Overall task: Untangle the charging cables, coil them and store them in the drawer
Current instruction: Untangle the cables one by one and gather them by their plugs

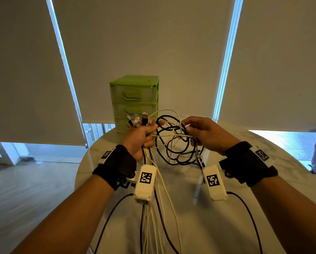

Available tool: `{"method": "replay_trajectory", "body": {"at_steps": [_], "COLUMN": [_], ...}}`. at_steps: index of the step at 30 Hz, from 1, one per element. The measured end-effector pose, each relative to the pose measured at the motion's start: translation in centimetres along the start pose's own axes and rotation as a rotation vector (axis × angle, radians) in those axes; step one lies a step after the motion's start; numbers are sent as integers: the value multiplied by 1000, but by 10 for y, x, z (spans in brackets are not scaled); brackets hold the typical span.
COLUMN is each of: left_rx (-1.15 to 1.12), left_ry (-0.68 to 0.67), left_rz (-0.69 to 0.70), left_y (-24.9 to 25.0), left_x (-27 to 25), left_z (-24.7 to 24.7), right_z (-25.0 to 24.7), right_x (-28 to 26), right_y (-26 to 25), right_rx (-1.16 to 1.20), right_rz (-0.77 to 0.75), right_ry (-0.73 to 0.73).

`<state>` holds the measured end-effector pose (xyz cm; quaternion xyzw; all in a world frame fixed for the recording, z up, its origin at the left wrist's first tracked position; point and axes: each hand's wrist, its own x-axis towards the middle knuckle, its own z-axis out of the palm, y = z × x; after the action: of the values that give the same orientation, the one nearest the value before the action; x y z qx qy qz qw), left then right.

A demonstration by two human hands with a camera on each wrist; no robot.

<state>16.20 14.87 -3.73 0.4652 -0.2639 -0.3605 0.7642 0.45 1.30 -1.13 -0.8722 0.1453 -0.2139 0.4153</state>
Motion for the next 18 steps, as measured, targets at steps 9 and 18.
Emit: {"method": "replay_trajectory", "body": {"at_steps": [9, 18], "left_rx": [194, 242], "left_ry": [107, 147], "left_rz": [11, 39], "left_y": [-5, -3], "left_x": [-5, -9], "left_z": [10, 12], "right_z": [-2, -1], "right_x": [-4, -7], "right_y": [-3, -8], "right_rx": [11, -57], "right_rz": [2, -39], "right_ry": [-24, 36]}}
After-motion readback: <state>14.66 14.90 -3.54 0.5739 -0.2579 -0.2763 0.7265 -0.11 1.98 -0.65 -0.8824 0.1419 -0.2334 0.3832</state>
